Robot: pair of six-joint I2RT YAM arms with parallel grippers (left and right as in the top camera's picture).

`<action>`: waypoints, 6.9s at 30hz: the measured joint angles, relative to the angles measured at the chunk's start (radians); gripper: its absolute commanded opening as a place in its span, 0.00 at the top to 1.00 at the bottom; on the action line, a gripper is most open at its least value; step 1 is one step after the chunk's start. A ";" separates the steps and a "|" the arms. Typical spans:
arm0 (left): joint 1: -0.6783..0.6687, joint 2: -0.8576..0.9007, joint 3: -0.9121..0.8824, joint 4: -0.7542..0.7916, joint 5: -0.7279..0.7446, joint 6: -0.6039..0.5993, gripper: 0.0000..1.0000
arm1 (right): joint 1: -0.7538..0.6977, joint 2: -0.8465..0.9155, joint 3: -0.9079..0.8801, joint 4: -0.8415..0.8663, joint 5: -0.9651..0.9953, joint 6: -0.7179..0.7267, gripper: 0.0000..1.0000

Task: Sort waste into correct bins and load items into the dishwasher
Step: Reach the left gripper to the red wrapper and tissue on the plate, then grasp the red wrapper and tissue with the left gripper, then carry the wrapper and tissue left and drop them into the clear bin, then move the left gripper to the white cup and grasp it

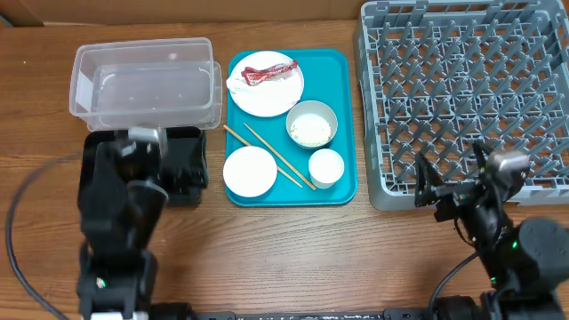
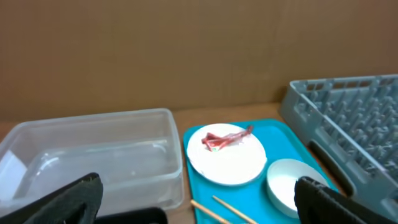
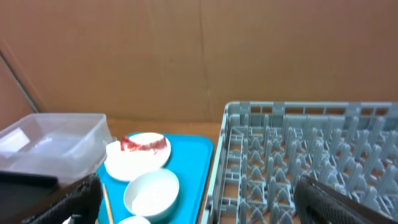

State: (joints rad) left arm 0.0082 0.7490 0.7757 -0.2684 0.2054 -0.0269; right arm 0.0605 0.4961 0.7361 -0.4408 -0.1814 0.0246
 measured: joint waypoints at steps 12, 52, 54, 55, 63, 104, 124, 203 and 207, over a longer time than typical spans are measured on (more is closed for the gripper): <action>-0.026 0.548 0.666 -0.589 0.076 0.011 0.00 | 0.000 0.385 0.426 -0.354 -0.024 -0.003 0.00; -0.280 1.412 1.534 -0.797 -0.168 -0.242 0.08 | 0.000 0.821 0.613 -0.550 -0.312 0.003 0.00; -0.283 1.495 1.537 -0.785 -0.173 -0.297 0.06 | 0.000 0.821 0.613 -0.558 -0.312 0.002 0.00; -0.283 1.524 1.537 -0.783 -0.175 -0.316 0.05 | 0.000 0.821 0.613 -0.560 -0.312 0.002 0.00; -0.283 1.695 1.537 -0.755 -0.207 -0.517 0.00 | 0.000 0.821 0.613 -0.565 -0.312 0.002 0.00; -0.283 1.828 1.548 -0.710 -0.187 -0.611 0.66 | 0.000 0.850 0.613 -0.565 -0.309 0.002 0.00; -0.283 1.834 1.844 -0.964 -0.145 -0.468 0.96 | 0.000 0.850 0.613 -0.564 -0.309 0.002 0.00; -0.198 1.396 1.701 -1.412 0.073 -0.065 0.18 | 0.000 0.850 0.613 -0.565 -0.309 0.002 0.00; -0.313 1.396 1.567 -1.365 0.064 -0.054 0.19 | 0.000 0.850 0.613 -0.565 -0.309 0.002 0.00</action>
State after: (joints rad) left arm -0.3046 2.1448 2.3425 -1.6337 0.2695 -0.0807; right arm 0.0605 1.3464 1.3487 -1.0061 -0.4900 0.0261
